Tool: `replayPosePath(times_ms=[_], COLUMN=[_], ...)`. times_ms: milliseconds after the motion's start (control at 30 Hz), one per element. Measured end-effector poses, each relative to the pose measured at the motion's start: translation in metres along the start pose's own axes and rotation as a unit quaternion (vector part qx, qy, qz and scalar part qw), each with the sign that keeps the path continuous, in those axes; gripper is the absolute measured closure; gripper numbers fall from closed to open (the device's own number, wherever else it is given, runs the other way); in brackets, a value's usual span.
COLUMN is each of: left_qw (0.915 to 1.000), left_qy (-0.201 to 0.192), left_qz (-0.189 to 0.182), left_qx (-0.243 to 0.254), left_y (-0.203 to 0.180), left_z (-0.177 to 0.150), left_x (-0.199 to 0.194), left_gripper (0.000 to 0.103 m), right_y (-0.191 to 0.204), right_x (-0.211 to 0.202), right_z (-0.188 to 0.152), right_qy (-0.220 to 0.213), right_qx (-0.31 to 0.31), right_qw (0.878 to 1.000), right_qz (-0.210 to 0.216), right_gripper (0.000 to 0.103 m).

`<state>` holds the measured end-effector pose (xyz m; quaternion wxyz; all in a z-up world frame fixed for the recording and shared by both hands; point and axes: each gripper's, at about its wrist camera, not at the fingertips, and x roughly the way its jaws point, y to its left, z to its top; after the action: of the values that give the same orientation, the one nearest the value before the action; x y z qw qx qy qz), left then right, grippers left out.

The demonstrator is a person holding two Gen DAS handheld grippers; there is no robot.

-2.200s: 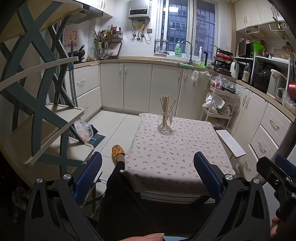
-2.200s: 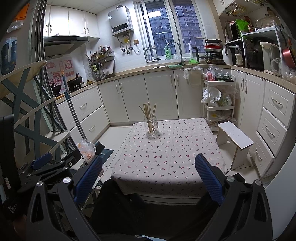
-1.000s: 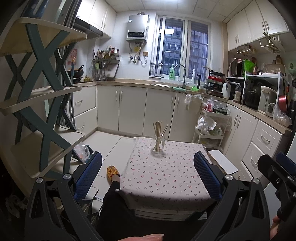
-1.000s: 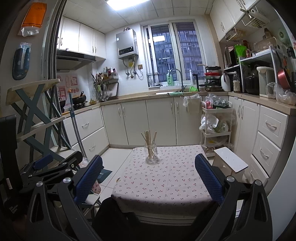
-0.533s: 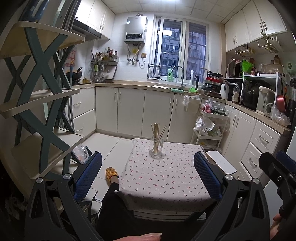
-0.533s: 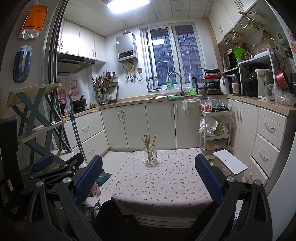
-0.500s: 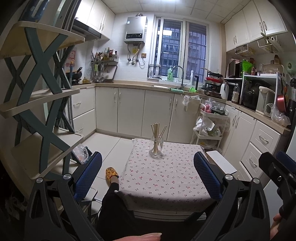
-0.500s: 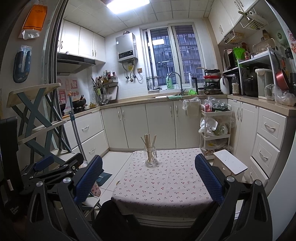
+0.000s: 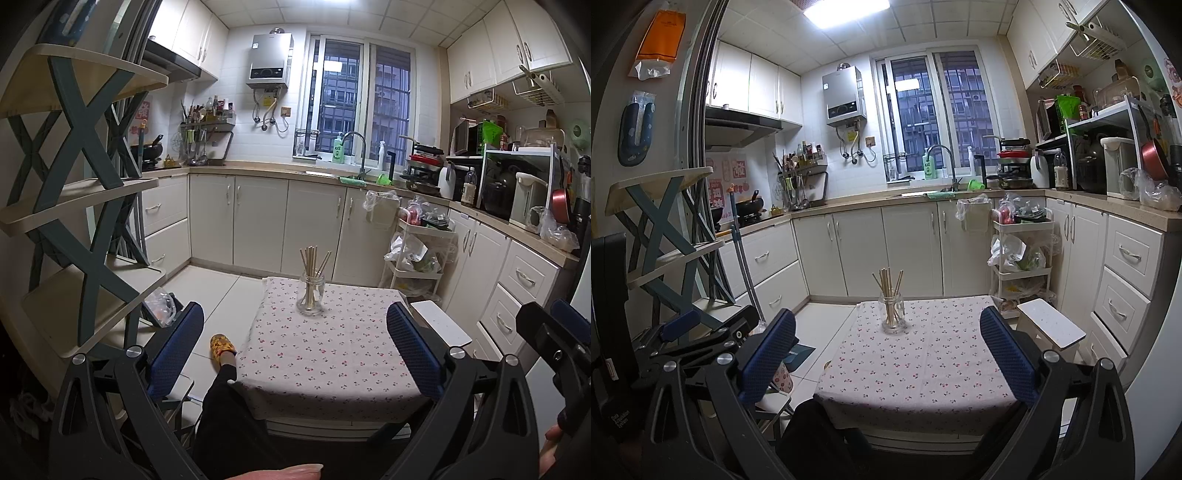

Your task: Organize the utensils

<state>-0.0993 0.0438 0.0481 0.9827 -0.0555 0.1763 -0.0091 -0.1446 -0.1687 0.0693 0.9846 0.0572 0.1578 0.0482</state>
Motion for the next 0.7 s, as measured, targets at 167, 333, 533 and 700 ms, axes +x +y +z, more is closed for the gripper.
replayPosePath(times_ms=[167, 333, 533, 700], left_qw=[1.0, 1.0, 1.0, 1.0], left_qy=[-0.001, -0.001, 0.0, -0.001], left_qz=[0.0, 0.0, 0.0, 0.0], left_qx=[0.0, 0.0, 0.0, 0.0], left_y=[-0.0014, -0.0024, -0.0024, -0.0025], left_z=[-0.0003, 0.0, -0.0002, 0.0], left_x=[-0.0004, -0.0006, -0.0007, -0.0007], left_gripper=[0.008, 0.008, 0.008, 0.008], right_y=[-0.0003, 0.0002, 0.0014, 0.0024], right_x=[-0.0003, -0.0004, -0.0006, -0.0008], right_z=[0.0001, -0.0001, 0.0, 0.0001], right_qy=[0.0, 0.0, 0.001, 0.001], right_qx=[0.0, 0.0, 0.001, 0.001], right_qw=[1.0, 1.0, 1.0, 1.0], right_qz=[0.0, 0.0, 0.001, 0.001], right_gripper=[0.007, 0.007, 0.007, 0.007])
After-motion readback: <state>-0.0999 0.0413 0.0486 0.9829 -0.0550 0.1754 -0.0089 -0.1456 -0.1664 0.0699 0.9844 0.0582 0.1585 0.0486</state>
